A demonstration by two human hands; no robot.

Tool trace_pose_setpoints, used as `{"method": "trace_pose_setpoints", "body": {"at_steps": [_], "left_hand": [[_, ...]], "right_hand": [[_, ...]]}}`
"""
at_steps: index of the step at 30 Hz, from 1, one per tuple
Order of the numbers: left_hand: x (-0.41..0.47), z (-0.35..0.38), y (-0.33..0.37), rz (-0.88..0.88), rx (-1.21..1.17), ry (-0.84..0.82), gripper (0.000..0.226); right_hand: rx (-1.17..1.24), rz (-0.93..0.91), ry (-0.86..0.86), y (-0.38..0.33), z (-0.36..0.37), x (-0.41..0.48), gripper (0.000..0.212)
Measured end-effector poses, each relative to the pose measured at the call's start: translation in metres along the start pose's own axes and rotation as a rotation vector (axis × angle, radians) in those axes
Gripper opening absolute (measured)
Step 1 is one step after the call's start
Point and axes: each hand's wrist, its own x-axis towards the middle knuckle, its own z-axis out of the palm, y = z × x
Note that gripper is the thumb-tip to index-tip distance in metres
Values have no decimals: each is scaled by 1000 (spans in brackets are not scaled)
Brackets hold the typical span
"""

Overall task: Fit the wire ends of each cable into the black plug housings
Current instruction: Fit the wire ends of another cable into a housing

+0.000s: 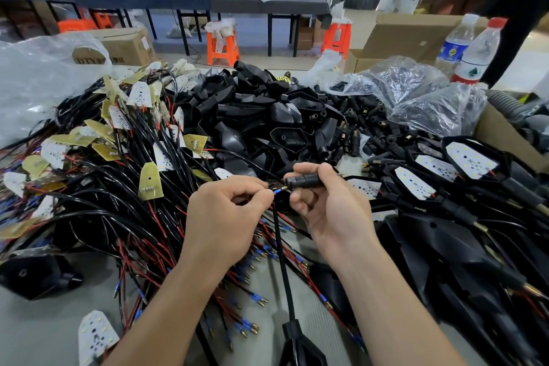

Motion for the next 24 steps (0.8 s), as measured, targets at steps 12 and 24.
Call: {"method": "trace_pose_setpoints", "body": {"at_steps": [12, 24], "left_hand": [[0, 0, 5, -6, -81, 106, 37], [-2, 0, 8, 23, -30, 91, 34]], "right_hand": [[-175, -3, -35, 0, 3, -5, 40], [64, 28, 101, -1, 1, 0, 42]]}}
